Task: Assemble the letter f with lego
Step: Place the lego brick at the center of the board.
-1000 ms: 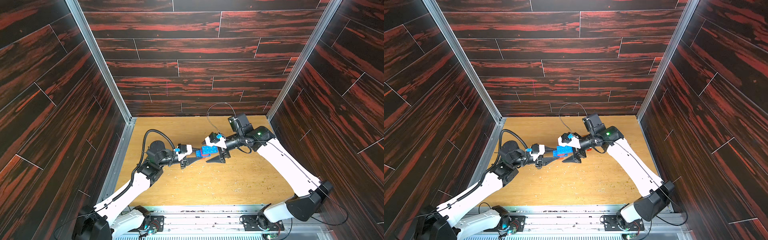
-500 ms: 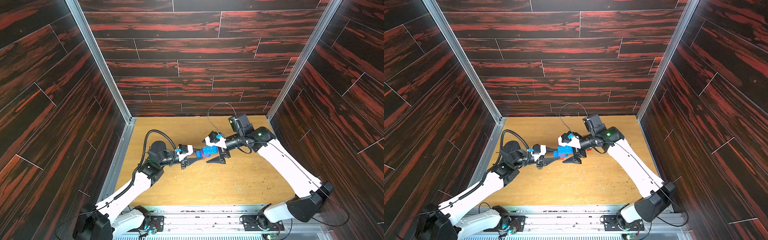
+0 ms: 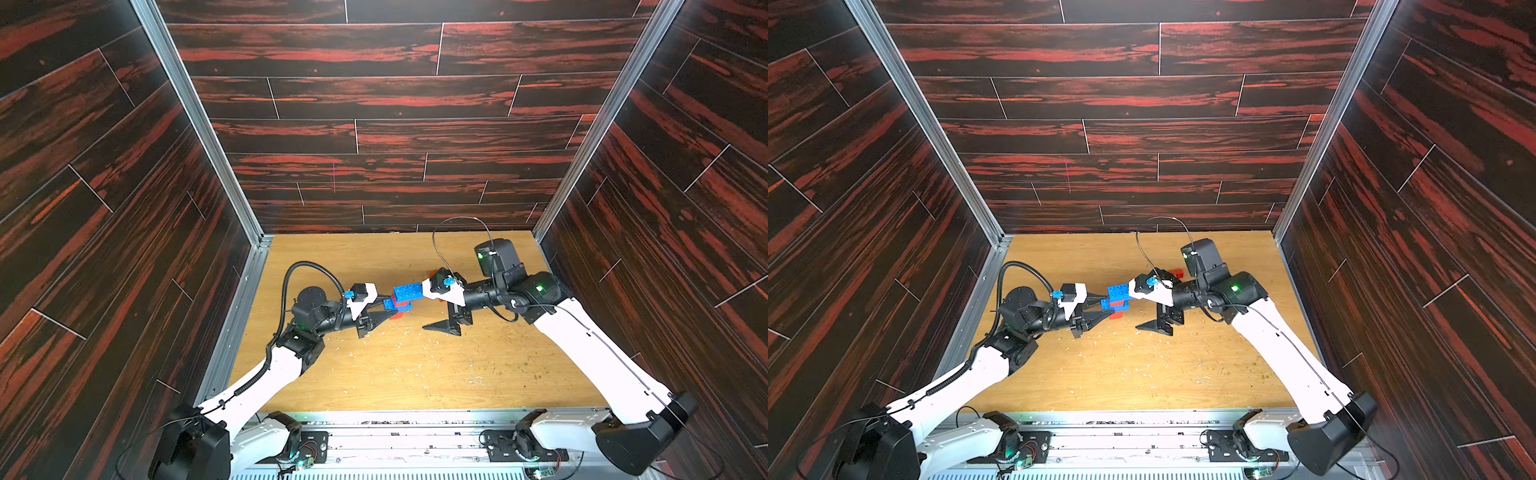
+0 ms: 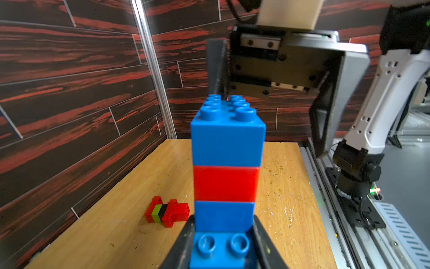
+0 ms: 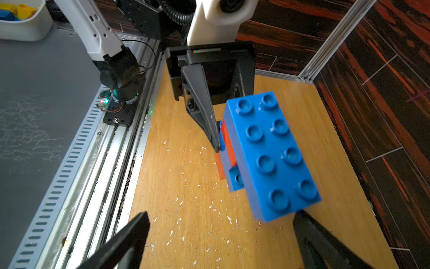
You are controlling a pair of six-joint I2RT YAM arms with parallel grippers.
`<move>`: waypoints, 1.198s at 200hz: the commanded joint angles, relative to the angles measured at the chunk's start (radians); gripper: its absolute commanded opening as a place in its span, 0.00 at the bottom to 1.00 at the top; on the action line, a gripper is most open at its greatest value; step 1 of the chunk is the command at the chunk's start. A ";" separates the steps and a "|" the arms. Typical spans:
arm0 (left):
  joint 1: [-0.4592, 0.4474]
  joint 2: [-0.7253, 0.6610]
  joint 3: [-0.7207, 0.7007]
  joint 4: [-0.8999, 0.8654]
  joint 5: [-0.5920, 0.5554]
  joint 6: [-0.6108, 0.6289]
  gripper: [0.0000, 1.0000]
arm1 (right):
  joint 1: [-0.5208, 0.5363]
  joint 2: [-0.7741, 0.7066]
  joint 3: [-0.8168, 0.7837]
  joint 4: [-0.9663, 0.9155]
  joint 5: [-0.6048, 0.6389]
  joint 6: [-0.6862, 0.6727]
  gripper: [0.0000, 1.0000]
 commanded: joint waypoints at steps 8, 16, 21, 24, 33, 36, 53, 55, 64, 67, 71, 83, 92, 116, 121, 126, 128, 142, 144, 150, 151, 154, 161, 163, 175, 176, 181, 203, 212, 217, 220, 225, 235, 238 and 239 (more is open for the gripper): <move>0.039 0.023 -0.018 0.111 -0.012 -0.148 0.22 | -0.005 -0.082 -0.081 0.087 0.102 0.132 0.98; 0.047 0.033 -0.020 0.123 -0.018 -0.181 0.22 | -0.005 -0.104 -0.105 0.104 0.119 0.151 0.98; 0.052 0.040 -0.021 0.125 -0.026 -0.199 0.22 | -0.005 -0.116 -0.117 0.109 0.120 0.159 0.98; 0.054 0.045 -0.022 0.126 -0.030 -0.211 0.22 | -0.005 -0.123 -0.124 0.110 0.120 0.166 0.98; 0.061 0.060 -0.019 0.125 -0.040 -0.246 0.22 | -0.004 -0.139 -0.140 0.120 0.118 0.194 0.98; 0.063 0.067 -0.017 0.125 -0.043 -0.259 0.22 | -0.004 -0.144 -0.145 0.124 0.117 0.205 0.98; 0.072 0.105 -0.010 0.126 -0.057 -0.335 0.22 | -0.003 -0.162 -0.186 0.157 0.108 0.279 0.98; 0.073 0.108 -0.009 0.127 -0.060 -0.343 0.22 | -0.003 -0.165 -0.193 0.163 0.108 0.288 0.98; 0.076 0.127 -0.013 0.137 -0.072 -0.376 0.22 | -0.004 -0.176 -0.225 0.183 0.105 0.328 0.99; 0.077 0.134 -0.015 0.139 -0.075 -0.387 0.22 | -0.004 -0.181 -0.236 0.191 0.106 0.340 0.98; 0.078 0.143 -0.016 0.145 -0.078 -0.404 0.22 | -0.004 -0.188 -0.253 0.203 0.111 0.356 0.98; 0.083 0.171 -0.014 0.149 -0.080 -0.448 0.23 | -0.003 -0.211 -0.310 0.260 0.140 0.419 0.98; 0.084 0.192 -0.010 0.152 -0.085 -0.482 0.22 | -0.004 -0.231 -0.351 0.296 0.148 0.452 0.98; 0.087 0.266 0.004 0.197 -0.090 -0.590 0.22 | -0.003 -0.283 -0.450 0.369 0.150 0.509 0.98; 0.087 0.282 0.009 0.205 -0.089 -0.611 0.22 | -0.003 -0.292 -0.465 0.380 0.149 0.518 0.98; 0.087 0.296 0.015 0.211 -0.091 -0.631 0.22 | -0.003 -0.303 -0.480 0.391 0.149 0.530 0.98; 0.087 0.305 0.016 0.212 -0.091 -0.640 0.22 | -0.003 -0.306 -0.484 0.393 0.148 0.536 0.99; 0.086 0.352 0.031 0.238 -0.090 -0.697 0.22 | -0.002 -0.333 -0.514 0.414 0.146 0.569 0.98; 0.087 0.360 0.033 0.240 -0.089 -0.705 0.22 | -0.001 -0.337 -0.518 0.418 0.145 0.573 0.98; 0.088 0.381 0.037 0.251 -0.092 -0.729 0.22 | -0.002 -0.347 -0.528 0.424 0.142 0.587 0.98; 0.088 0.382 0.039 0.253 -0.093 -0.733 0.22 | -0.001 -0.348 -0.529 0.425 0.143 0.590 0.98; 0.087 0.395 0.040 0.259 -0.094 -0.749 0.22 | -0.002 -0.352 -0.534 0.427 0.143 0.598 0.98; 0.087 0.422 0.045 0.279 -0.089 -0.783 0.23 | 0.000 -0.356 -0.538 0.424 0.154 0.617 0.99; 0.087 0.430 0.046 0.289 -0.087 -0.792 0.23 | 0.002 -0.358 -0.539 0.421 0.159 0.622 0.98; 0.088 0.475 0.049 0.352 -0.085 -0.852 0.23 | 0.009 -0.364 -0.545 0.412 0.208 0.658 0.98; 0.088 0.480 0.048 0.356 -0.086 -0.857 0.23 | 0.009 -0.365 -0.547 0.412 0.209 0.660 0.98; 0.087 0.498 0.053 0.372 -0.085 -0.879 0.23 | 0.015 -0.369 -0.552 0.408 0.255 0.669 0.98; 0.087 0.580 0.088 0.378 -0.069 -0.912 0.22 | 0.054 -0.396 -0.590 0.416 0.311 0.690 0.98; 0.087 0.603 0.099 0.386 -0.071 -0.928 0.22 | 0.073 -0.406 -0.608 0.427 0.323 0.702 0.98; 0.087 0.628 0.104 0.397 -0.072 -0.936 0.22 | 0.084 -0.412 -0.619 0.435 0.336 0.711 0.98; 0.087 0.641 0.108 0.403 -0.072 -0.942 0.22 | 0.090 -0.416 -0.626 0.439 0.342 0.715 0.98; 0.087 0.655 0.115 0.409 -0.071 -0.950 0.22 | 0.101 -0.422 -0.637 0.448 0.355 0.723 0.98; 0.088 0.685 0.129 0.422 -0.071 -0.966 0.21 | 0.125 -0.435 -0.661 0.463 0.379 0.734 0.98; 0.087 0.693 0.135 0.425 -0.071 -0.971 0.21 | 0.132 -0.437 -0.667 0.468 0.386 0.738 0.98; 0.086 0.696 0.136 0.426 -0.071 -0.972 0.21 | 0.135 -0.438 -0.669 0.470 0.388 0.738 0.98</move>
